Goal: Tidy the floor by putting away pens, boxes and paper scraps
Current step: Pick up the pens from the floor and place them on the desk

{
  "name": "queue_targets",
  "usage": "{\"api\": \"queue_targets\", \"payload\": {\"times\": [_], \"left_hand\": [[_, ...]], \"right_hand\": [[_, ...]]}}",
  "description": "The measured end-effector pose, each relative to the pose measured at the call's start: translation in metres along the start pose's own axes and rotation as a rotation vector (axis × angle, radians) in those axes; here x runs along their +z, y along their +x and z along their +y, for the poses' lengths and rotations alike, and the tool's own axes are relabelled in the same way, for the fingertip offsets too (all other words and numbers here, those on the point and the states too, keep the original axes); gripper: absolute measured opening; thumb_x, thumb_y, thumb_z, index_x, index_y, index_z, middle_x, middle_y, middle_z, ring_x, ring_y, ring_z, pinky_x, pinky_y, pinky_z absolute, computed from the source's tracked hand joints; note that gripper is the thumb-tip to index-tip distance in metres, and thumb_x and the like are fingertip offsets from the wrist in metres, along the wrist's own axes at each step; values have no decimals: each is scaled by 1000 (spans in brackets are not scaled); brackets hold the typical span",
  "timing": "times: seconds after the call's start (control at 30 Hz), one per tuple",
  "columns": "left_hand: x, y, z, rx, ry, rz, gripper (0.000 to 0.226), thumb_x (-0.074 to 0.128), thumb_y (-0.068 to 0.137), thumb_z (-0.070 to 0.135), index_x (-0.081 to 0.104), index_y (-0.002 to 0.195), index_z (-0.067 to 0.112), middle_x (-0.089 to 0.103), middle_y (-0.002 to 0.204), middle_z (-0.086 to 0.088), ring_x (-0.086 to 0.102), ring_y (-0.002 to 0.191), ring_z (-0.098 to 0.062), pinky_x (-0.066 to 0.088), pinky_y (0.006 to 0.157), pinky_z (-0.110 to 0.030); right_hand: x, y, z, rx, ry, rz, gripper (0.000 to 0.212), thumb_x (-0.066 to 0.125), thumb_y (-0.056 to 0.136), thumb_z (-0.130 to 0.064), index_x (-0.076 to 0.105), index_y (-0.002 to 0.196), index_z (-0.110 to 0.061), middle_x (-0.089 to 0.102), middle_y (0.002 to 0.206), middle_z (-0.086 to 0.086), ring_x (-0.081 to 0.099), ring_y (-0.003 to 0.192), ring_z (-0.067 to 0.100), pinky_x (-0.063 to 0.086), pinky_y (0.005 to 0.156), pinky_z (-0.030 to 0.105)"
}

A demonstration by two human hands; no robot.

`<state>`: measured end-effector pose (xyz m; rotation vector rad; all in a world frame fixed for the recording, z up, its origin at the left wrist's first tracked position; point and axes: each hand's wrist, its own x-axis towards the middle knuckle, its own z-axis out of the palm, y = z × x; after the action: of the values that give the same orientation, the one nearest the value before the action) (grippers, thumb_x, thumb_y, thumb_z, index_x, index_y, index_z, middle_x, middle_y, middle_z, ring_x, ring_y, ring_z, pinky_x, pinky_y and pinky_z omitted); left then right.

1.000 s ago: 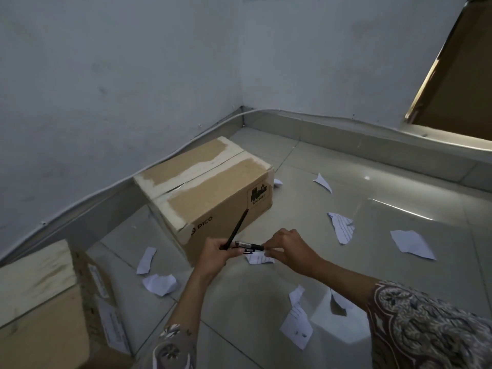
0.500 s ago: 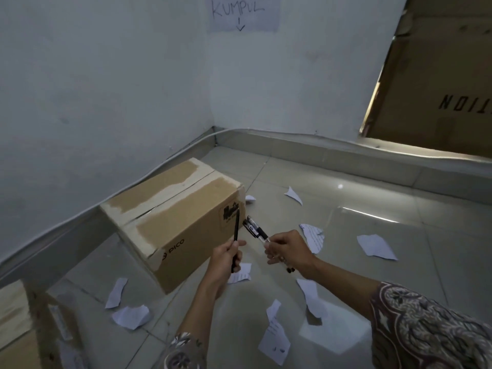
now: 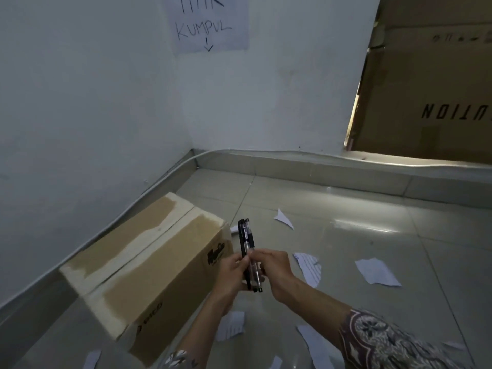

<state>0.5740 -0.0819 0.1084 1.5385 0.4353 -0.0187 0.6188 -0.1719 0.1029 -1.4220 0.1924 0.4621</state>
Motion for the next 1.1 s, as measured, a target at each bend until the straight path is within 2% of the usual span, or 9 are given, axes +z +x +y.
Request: {"api": "queue_targets", "payload": {"times": [0.07,0.17,0.4,0.6,0.7,0.87,1.0,1.1], "left_hand": [[-1,0,14,-13,4,-49,18,44,97,10,60,93,1,71,78,-14,71,66,-24,57,59,-36],[3,-11,52,-39,10,-98,16,47,94,7,63,89,7,74,72,-6,71,65,-24,56,55,-33],[17,-67,177,-82,22,-174,16,52,92,6,67,97,5,76,77,-7,71,66,-24,56,58,-30],[39,-123,296,-135,57,-239,14,58,88,6,71,88,7,74,71,-10,71,65,-24,54,57,-30],[53,-151,347,-167,81,-264,15,59,86,6,73,82,9,74,74,-12,71,67,-26,55,58,-31],[86,-202,447,-223,115,-338,12,61,85,4,73,83,5,75,75,-13,72,68,-25,54,55,-29],[118,-244,525,-199,143,-417,16,61,84,1,72,74,8,73,66,-8,71,60,-18,54,52,-25],[136,-267,565,-157,202,-502,16,62,84,2,72,73,10,73,67,-6,70,62,-17,55,59,-28]], "right_hand": [[-4,-1,-14,20,14,-25,10,65,82,-7,71,88,-2,63,68,6,52,55,13,41,50,21],[-11,-11,-47,75,72,-75,17,64,82,-6,68,93,6,61,69,11,52,57,17,39,49,24],[-29,-83,-163,90,126,-178,7,63,82,-1,65,77,3,54,66,12,50,58,20,41,46,26],[-51,-155,-279,108,132,-260,9,63,82,-2,59,74,-1,58,68,10,56,62,18,48,60,24],[-61,-193,-328,110,89,-224,10,67,79,-4,63,70,-3,59,66,10,55,63,20,45,62,25],[-82,-273,-424,90,97,-57,12,68,77,-1,64,66,-2,59,61,10,53,58,20,42,58,26],[-101,-334,-488,56,173,67,11,68,77,1,64,66,0,57,60,12,52,57,22,42,57,28],[-114,-373,-522,21,230,116,8,66,77,1,66,70,2,60,60,11,55,58,20,45,59,28]]}}
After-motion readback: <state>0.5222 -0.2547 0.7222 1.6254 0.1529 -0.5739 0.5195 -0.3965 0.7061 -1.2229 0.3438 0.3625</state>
